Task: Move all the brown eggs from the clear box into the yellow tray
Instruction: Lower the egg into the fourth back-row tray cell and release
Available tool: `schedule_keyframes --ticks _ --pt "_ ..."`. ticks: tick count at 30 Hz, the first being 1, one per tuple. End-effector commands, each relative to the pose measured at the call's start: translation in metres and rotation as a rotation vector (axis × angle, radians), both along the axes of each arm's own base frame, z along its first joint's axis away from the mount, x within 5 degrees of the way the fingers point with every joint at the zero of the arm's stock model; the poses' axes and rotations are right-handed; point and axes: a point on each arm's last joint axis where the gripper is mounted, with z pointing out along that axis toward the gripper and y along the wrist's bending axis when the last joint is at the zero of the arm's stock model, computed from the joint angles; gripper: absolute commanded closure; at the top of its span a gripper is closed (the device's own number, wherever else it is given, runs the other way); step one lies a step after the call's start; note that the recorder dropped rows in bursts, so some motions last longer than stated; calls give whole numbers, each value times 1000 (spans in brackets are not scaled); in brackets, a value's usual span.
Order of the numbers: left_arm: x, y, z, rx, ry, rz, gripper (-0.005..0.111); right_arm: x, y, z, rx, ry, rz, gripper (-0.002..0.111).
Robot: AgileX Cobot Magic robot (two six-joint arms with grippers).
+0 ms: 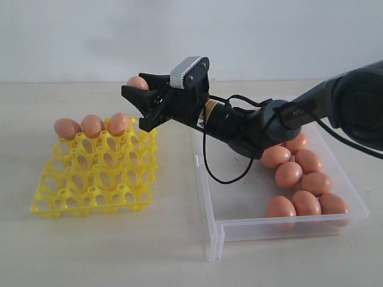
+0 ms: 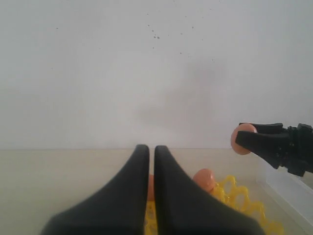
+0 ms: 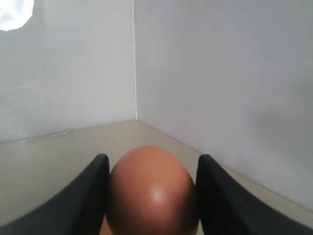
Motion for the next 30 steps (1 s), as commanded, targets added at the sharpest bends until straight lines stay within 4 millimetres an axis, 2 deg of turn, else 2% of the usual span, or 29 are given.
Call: schedule_keyframes --ticks 1,7,13,18,21,30 --pt "0 1 1 9 -3 8 103 15 -3 -8 72 143 -77 109" --pt "0 1 1 9 -3 8 103 25 -1 -21 47 184 -100 109" --pt "0 1 1 9 -3 8 103 26 -1 -26 25 207 -113 109" --pt "0 1 1 9 -3 8 103 24 12 -31 -43 263 -128 109" --pt "0 1 1 9 -3 8 103 22 23 -30 -101 222 -126 109" --pt "0 1 1 9 -3 6 103 24 23 -30 -53 266 -154 109"
